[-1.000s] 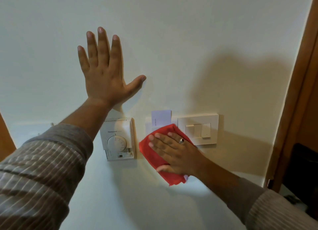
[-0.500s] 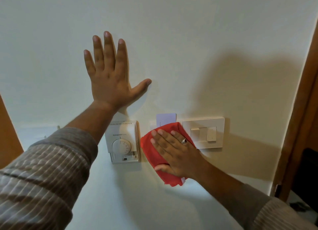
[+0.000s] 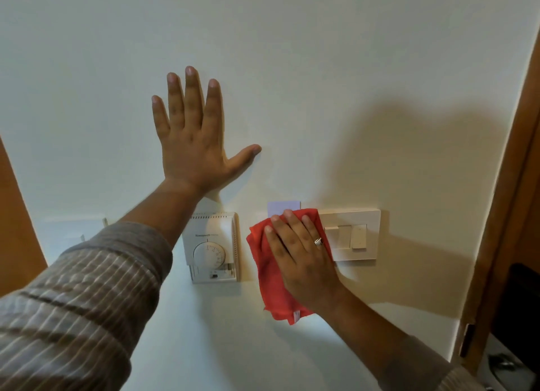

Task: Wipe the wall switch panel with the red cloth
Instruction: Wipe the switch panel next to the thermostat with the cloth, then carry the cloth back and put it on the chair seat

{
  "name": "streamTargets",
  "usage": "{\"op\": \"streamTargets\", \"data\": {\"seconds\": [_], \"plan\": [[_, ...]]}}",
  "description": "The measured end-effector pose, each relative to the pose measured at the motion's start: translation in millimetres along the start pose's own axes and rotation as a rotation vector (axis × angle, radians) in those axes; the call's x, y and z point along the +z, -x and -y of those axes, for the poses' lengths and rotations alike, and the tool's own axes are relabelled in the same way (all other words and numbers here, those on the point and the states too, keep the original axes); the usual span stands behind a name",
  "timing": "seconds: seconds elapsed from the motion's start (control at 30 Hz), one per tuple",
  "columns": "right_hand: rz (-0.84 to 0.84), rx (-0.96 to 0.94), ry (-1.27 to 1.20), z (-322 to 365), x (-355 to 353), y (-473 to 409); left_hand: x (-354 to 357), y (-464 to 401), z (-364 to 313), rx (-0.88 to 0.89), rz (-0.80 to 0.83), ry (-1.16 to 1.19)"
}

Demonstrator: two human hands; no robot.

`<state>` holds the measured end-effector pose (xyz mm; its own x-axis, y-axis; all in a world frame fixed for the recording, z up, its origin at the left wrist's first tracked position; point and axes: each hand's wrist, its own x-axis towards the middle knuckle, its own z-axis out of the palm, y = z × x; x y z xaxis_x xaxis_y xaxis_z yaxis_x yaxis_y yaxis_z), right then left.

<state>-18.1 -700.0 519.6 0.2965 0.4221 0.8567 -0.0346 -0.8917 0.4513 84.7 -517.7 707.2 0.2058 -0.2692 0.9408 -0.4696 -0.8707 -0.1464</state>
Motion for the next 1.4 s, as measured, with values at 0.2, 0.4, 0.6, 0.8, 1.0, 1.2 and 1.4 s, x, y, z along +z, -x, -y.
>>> {"op": "streamTargets", "data": {"seconds": [0.2, 0.4, 0.6, 0.8, 1.0, 1.2, 1.4], "plan": [[-0.121, 0.044, -0.165, -10.3, -31.4, -24.7, -43.0, 76.7, -13.6, -0.107, 0.165, 0.578], [-0.163, 0.004, -0.399, -18.4, -86.0, -74.0, -88.4, 152.6, -49.2, -0.290, 0.550, 1.180], [-0.120, 0.812, -0.672, 18.4, -117.2, -90.2, -107.4, 153.9, -31.0, -0.701, 0.596, 1.525], [0.186, 1.588, -1.546, 129.1, -139.1, -75.8, -136.1, 194.9, 31.6, -0.880, 0.642, 1.629], [0.160, 1.569, -1.314, 239.8, -146.9, -89.5, -164.2, 260.2, 115.4, -1.040, 0.724, 1.622], [0.265, 1.623, -1.242, 354.0, -136.8, -76.6, -172.2, 344.5, 193.4, -1.085, 0.846, 1.533], [0.536, 1.696, -1.226, 456.6, -108.5, -17.4, -156.3, 458.1, 244.2, -1.212, 0.990, 1.381]]}}
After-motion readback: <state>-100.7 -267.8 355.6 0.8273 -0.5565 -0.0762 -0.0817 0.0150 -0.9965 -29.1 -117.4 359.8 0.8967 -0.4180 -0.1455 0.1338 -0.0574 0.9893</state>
